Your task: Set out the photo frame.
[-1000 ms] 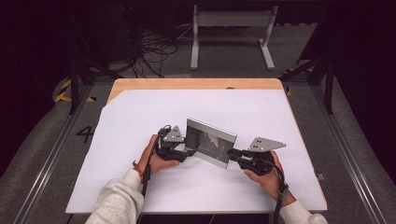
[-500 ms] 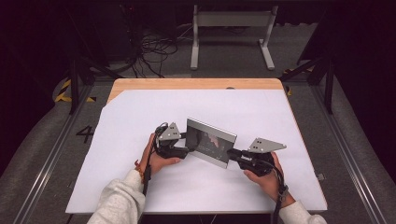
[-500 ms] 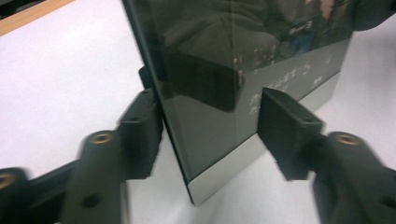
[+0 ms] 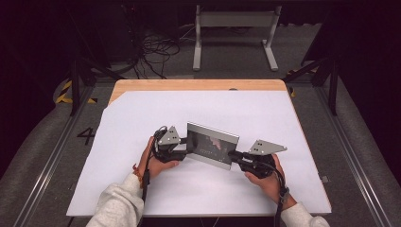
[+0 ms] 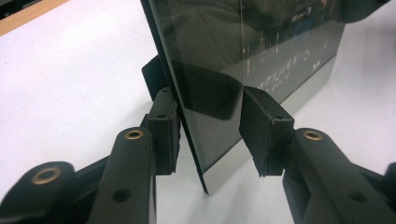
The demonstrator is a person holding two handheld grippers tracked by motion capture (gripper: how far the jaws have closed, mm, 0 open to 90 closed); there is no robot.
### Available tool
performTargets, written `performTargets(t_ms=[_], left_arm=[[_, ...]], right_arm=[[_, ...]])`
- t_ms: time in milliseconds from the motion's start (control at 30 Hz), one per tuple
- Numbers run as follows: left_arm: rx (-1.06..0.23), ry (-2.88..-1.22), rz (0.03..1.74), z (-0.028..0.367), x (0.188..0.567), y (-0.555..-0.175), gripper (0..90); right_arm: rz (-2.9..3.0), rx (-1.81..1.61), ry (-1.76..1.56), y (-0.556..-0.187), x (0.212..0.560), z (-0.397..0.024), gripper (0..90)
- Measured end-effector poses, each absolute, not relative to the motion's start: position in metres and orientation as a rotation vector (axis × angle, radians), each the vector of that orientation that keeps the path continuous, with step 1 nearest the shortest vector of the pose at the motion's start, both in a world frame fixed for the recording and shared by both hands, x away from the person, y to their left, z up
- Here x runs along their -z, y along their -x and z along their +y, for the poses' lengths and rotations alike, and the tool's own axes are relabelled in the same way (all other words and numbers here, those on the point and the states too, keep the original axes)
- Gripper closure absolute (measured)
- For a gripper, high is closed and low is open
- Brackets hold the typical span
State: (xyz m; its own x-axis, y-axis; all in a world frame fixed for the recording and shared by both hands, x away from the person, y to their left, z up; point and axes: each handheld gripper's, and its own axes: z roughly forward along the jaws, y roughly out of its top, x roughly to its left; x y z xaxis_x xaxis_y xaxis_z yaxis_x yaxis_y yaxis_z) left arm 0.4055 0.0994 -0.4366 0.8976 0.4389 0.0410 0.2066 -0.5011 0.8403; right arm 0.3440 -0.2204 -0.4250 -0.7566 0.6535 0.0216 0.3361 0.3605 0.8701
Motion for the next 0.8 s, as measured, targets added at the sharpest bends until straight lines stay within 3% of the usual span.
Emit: performTargets(t_ms=[800], left_arm=[[-0.311, -2.125, 0.508, 0.108, 0.437, -0.389, 68.5]], right_arm=[[2.316, -1.306, -0.921, -0.347, 0.432, -0.220, 78.5]])
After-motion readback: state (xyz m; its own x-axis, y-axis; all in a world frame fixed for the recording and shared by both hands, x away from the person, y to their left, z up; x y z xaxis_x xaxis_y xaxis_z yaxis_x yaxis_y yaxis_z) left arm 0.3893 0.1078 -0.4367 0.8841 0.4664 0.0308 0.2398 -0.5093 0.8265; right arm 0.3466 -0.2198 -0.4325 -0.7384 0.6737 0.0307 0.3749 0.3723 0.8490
